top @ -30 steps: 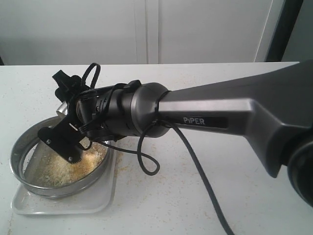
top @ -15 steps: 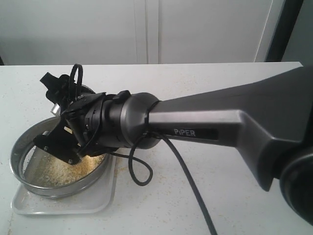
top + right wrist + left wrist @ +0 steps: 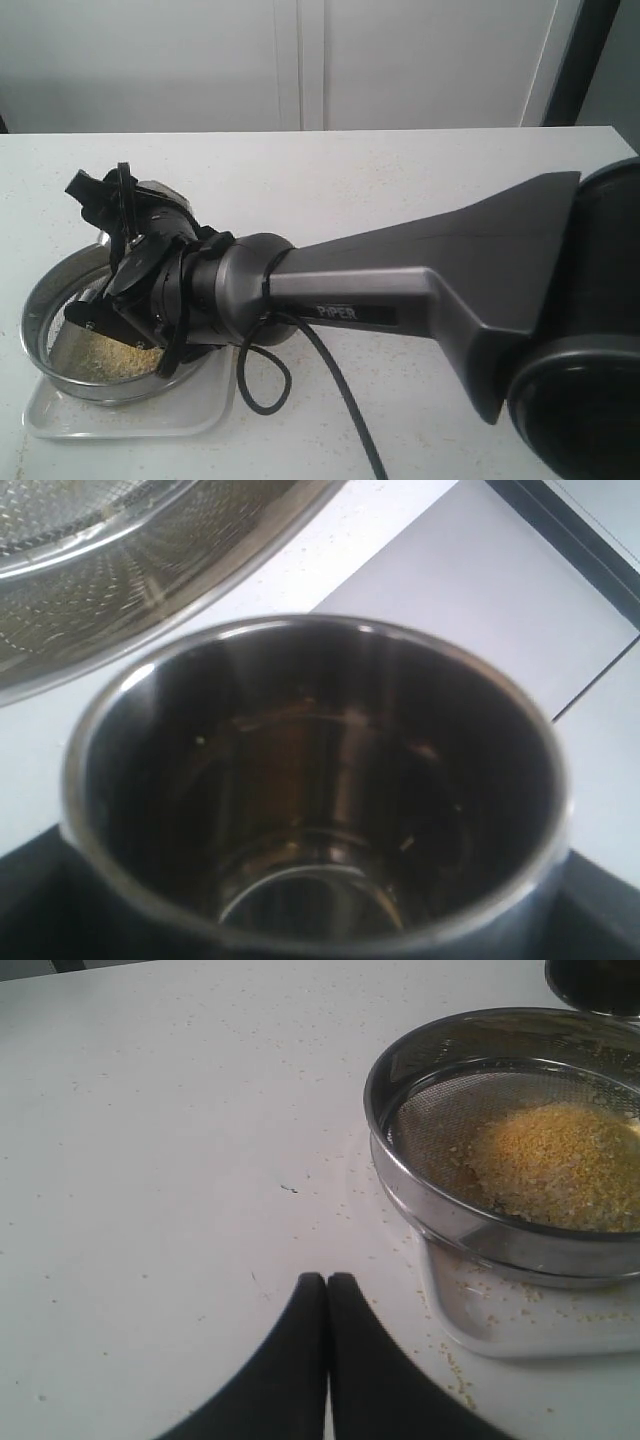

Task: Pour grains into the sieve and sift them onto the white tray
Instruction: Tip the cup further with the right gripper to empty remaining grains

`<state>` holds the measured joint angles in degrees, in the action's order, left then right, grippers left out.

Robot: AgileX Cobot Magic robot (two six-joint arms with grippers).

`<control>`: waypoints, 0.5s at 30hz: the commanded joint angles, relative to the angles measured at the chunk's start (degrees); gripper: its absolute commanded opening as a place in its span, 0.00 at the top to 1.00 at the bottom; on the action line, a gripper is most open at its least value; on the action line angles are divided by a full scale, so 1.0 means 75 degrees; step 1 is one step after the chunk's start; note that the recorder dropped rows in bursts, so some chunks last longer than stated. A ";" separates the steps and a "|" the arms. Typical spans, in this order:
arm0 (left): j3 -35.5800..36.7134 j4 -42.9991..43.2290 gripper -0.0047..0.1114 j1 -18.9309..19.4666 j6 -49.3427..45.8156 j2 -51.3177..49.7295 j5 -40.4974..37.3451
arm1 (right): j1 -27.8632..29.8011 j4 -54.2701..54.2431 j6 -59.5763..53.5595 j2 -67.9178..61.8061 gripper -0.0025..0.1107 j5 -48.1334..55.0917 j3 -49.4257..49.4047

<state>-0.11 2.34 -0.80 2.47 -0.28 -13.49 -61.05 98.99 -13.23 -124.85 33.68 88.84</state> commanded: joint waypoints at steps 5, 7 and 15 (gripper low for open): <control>0.0015 -0.0059 0.96 0.0016 0.0033 0.0037 0.0016 | -0.0097 0.0128 0.0087 0.0022 0.98 0.0278 0.0043; 0.0015 -0.0059 0.96 0.0016 0.0033 0.0037 0.0016 | -0.0137 0.0128 0.0012 0.0022 0.98 0.0361 0.0043; 0.0015 -0.0059 0.96 0.0016 0.0033 0.0037 0.0016 | -0.0151 0.0128 0.0618 0.0136 0.98 0.0444 -0.0117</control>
<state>-0.11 2.34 -0.80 2.47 -0.28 -13.49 -61.66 99.23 -9.60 -124.78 33.65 88.48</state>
